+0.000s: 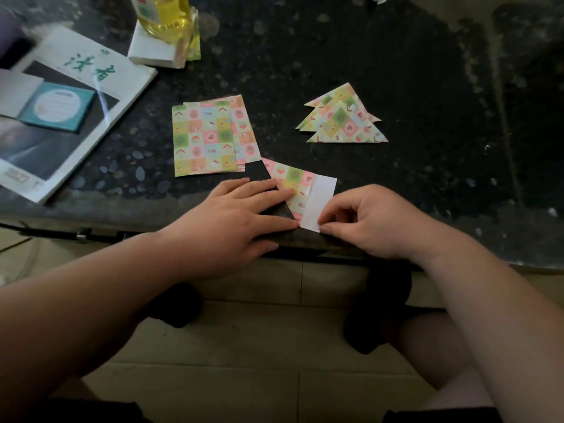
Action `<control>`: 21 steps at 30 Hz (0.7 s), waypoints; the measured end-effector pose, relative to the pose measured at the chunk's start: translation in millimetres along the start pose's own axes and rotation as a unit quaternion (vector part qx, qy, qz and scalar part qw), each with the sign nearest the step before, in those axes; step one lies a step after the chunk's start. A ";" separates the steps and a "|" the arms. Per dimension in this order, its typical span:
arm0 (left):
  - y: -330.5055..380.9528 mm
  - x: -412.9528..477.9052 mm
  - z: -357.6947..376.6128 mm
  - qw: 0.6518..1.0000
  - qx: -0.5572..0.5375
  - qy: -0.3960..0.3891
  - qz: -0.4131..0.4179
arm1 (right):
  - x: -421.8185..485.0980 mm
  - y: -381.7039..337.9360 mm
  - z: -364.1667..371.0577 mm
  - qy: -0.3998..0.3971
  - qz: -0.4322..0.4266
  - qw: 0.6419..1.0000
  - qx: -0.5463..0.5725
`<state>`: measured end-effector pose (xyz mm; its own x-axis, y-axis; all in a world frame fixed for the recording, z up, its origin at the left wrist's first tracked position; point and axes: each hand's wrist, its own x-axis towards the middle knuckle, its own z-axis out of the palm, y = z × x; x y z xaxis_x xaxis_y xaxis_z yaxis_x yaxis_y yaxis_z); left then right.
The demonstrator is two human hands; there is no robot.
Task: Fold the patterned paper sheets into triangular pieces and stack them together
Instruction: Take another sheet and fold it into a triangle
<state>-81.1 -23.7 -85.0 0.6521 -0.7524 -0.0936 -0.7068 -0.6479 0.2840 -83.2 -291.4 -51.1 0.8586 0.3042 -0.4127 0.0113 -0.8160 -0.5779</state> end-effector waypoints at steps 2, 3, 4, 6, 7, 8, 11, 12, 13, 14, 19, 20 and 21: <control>0.0 0.1 -0.6 1.000 -0.002 -0.002 0.000 | -0.3 -0.2 -1.7 -0.006 -0.005 1.000 -0.005; 0.9 -0.3 -0.9 1.000 -0.004 -0.004 -0.002 | -1.0 0.7 -2.7 -0.012 -0.005 1.000 -0.009; 1.9 -0.8 -1.3 1.000 -0.010 -0.006 -0.005 | -1.9 1.3 -4.0 -0.015 -0.007 1.000 -0.014; 3.7 -1.6 -1.9 1.000 -0.025 -0.011 -0.012 | -3.7 1.6 -5.3 -0.012 -0.023 0.999 -0.036; 4.7 -1.6 -2.4 0.999 -0.032 -0.011 -0.016 | -4.3 1.2 -5.2 -0.010 -0.038 0.998 -0.051; 5.3 -1.1 -2.6 0.999 -0.037 -0.010 -0.019 | -4.8 0.5 -4.7 -0.009 -0.054 0.996 -0.066; 8.5 2.0 -4.3 0.998 -0.053 -0.001 -0.035 | -7.0 -4.1 -4.9 -0.009 -0.091 0.990 -0.108; 10.6 3.0 -5.4 0.998 -0.054 0.007 -0.041 | -7.8 -5.4 -5.2 -0.005 -0.100 0.988 -0.121; 13.1 4.2 -6.4 0.997 -0.054 0.013 -0.046 | -8.5 -6.4 -5.6 0.001 -0.106 0.985 -0.136; 15.8 5.6 -7.9 0.997 -0.053 0.015 -0.053 | -9.3 -8.0 -5.9 0.004 -0.109 0.982 -0.152; 20.8 12.3 -9.5 0.993 -0.069 0.042 -0.086 | -13.8 -17.7 -5.0 0.010 -0.120 0.967 -0.224; 21.2 13.4 -10.5 0.991 -0.079 0.044 -0.096 | -15.0 -21.0 -5.1 0.005 -0.117 0.963 -0.242; 22.0 14.5 -11.5 0.990 -0.085 0.042 -0.106 | -15.4 -23.9 -4.9 -0.002 -0.114 0.959 -0.258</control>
<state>-84.0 -47.4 -69.1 0.8070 -0.5836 -0.0906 -0.4989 -0.7558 0.4241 -94.2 -279.0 -27.5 0.8018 0.5040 -0.3210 0.4512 -0.8629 -0.2278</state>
